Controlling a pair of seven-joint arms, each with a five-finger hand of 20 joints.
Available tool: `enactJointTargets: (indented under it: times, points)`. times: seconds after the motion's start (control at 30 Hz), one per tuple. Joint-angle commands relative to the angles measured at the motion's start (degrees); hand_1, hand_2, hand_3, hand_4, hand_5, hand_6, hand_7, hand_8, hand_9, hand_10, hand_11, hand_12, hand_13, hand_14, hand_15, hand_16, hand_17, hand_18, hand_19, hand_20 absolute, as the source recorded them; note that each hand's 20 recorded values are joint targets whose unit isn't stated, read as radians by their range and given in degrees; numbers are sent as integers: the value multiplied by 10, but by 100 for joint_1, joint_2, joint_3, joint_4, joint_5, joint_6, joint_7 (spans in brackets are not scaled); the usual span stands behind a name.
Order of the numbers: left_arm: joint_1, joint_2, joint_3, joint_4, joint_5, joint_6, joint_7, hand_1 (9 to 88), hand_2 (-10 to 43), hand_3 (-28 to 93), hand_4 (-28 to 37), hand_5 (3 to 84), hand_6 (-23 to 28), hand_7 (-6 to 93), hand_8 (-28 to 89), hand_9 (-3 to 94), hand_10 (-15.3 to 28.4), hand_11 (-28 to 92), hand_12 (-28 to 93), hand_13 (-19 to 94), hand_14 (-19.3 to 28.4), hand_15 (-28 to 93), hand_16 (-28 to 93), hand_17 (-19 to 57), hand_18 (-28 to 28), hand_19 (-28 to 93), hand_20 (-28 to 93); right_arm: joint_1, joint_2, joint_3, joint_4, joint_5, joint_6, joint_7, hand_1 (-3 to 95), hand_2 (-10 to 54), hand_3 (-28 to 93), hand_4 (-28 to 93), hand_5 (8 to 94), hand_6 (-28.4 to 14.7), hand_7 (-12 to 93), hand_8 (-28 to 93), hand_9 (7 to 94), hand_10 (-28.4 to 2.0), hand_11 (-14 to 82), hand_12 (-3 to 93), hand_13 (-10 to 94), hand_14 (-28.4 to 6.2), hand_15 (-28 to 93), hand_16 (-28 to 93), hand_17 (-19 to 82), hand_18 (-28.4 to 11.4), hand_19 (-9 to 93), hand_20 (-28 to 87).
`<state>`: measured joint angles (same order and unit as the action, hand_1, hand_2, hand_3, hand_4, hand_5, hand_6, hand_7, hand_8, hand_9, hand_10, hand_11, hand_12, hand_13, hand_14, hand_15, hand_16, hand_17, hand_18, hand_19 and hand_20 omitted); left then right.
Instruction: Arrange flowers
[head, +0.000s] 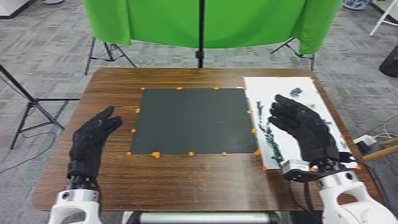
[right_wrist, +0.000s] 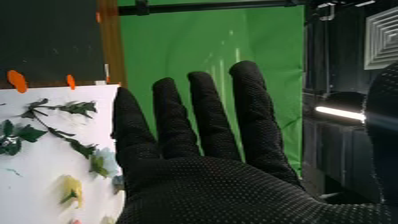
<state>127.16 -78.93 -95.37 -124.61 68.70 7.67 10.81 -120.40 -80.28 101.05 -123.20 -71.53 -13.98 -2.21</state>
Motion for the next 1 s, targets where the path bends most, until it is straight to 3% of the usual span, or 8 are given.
enactJointTargets:
  times: [0.03, 0.23, 0.47, 0.53, 0.7, 0.77, 0.87, 1.0]
  points:
    - [35, -27, -9, 14, -6, -63, -71, 267, -44, 630, -206, 453, 26, 95, -58, 473, 119, 178, 163, 375, 151, 126, 59, 31, 131, 82, 218, -38, -12, -51, -16, -13, 145, -93, 124, -93, 699, -191, 401, -15, 132, -82, 364, -148, 32, 143, 277, -147, 70, 160, 193, -210, 38, 201]
    - [52, -44, -20, -1, -23, 4, -68, 268, -43, 629, -206, 454, 26, 95, -58, 475, 119, 178, 162, 375, 151, 126, 59, 30, 131, 82, 216, -117, 0, -188, -153, -459, 711, -119, 104, -95, 669, -271, 354, -10, 110, -76, 330, -146, 23, 135, 230, -145, 41, 143, 172, -236, 55, 158]
    - [84, -35, -24, -16, -8, -44, -89, 267, -44, 631, -207, 453, 25, 95, -58, 474, 120, 177, 162, 374, 151, 125, 60, 29, 131, 82, 216, -235, 393, -762, -199, -6411, 3302, 449, 250, -95, 664, -272, 480, -28, 199, -97, 564, -159, 163, 198, 578, -137, 265, 249, 345, -179, 431, 450]
    - [69, -23, -20, -10, -16, -44, -107, 267, -44, 630, -206, 453, 25, 95, -58, 475, 120, 178, 162, 374, 151, 125, 60, 28, 132, 83, 216, -372, 556, -714, -354, -6599, 2996, 837, 260, -95, 604, -281, 522, -28, 208, -95, 598, -158, 186, 201, 614, -137, 342, 241, 352, -187, 543, 476]
    - [39, -25, -11, -19, 16, -87, -161, 268, -43, 630, -206, 453, 25, 95, -58, 475, 119, 178, 163, 374, 150, 125, 61, 27, 132, 84, 216, -552, 1063, -653, -337, -7289, 2605, 1473, 441, -95, 69, -142, 609, -41, 184, -77, 659, -174, 195, 211, 651, -152, 438, 237, 356, -209, 669, 479]
    - [55, -10, -22, -33, 23, -104, -179, 268, -44, 630, -205, 454, 25, 95, -58, 476, 119, 179, 163, 374, 150, 125, 61, 27, 132, 84, 216, -574, 1263, -669, -361, -7488, 2279, 1763, 420, -95, 123, -164, 622, -40, 184, -75, 670, -173, 196, 212, 656, -151, 457, 238, 365, -211, 699, 483]
    - [61, 0, -42, -50, 25, -99, -188, 270, -43, 627, -206, 453, 25, 95, -58, 474, 119, 178, 162, 374, 150, 125, 61, 27, 132, 83, 215, -542, 1533, -697, -371, -7565, 1885, 2052, 300, -95, 480, -278, 640, -44, 179, -72, 687, -175, 200, 214, 686, -138, 488, 240, 401, -204, 753, 481]
    - [47, 26, -45, -52, 8, -54, -194, 270, -44, 628, -204, 453, 25, 95, -58, 474, 119, 178, 162, 374, 150, 125, 61, 27, 132, 83, 215, -371, 1815, -757, -304, -7618, 1565, 2246, 307, -95, 512, -282, 657, -47, 174, -70, 712, -178, 204, 214, 731, -115, 499, 244, 454, -186, 795, 482]
